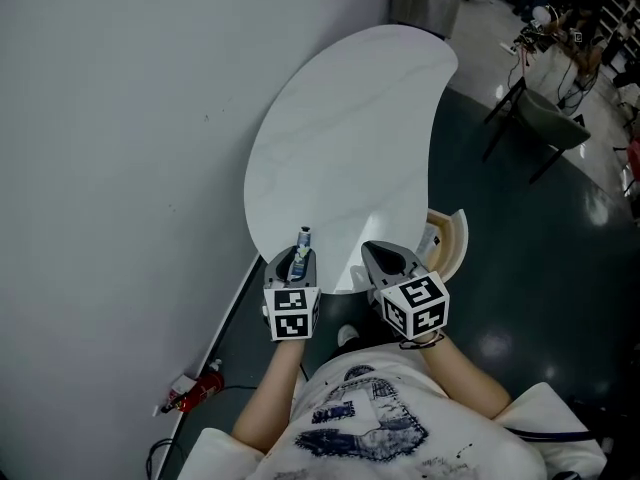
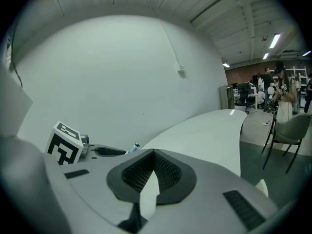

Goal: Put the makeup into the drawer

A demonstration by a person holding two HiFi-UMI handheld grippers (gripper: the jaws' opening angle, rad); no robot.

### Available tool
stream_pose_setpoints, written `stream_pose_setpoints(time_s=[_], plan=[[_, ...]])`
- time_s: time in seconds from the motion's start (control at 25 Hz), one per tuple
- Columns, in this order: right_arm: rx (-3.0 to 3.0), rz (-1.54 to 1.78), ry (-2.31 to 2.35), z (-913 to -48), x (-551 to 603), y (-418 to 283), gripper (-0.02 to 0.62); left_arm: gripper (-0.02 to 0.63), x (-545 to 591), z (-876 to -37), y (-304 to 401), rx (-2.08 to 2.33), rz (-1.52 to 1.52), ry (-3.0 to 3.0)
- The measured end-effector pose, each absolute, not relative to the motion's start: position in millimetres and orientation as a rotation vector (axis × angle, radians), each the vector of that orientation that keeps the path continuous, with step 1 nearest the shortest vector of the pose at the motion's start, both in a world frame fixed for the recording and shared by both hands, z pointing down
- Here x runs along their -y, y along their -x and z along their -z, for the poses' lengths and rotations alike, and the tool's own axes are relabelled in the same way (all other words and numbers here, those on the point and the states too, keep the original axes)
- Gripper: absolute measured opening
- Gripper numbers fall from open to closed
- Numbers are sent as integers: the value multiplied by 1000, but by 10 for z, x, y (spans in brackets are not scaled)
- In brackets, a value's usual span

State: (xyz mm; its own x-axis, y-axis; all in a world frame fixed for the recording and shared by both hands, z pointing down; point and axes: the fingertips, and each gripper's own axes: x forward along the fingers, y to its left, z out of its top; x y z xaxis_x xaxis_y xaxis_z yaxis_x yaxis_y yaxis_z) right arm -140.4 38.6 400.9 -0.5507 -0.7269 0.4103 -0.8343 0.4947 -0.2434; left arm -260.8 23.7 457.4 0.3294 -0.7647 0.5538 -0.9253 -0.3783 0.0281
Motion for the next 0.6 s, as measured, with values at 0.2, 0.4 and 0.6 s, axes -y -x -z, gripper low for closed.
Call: stream_pose_setpoints(time_s=[0.2, 0.4, 0.6], plan=[[2471, -607, -1395, -3947, -616, 1364, 20, 167, -435, -4404, 2520, 1468, -633, -2325], [2439, -596, -1444, -3913, -821, 1298, 20, 169, -559, -4353, 2369, 1400, -605, -2383], [2384, -590, -1520, -3906, -956, 1085, 20, 167, -645, -4378, 2092, 1312, -599, -2433]])
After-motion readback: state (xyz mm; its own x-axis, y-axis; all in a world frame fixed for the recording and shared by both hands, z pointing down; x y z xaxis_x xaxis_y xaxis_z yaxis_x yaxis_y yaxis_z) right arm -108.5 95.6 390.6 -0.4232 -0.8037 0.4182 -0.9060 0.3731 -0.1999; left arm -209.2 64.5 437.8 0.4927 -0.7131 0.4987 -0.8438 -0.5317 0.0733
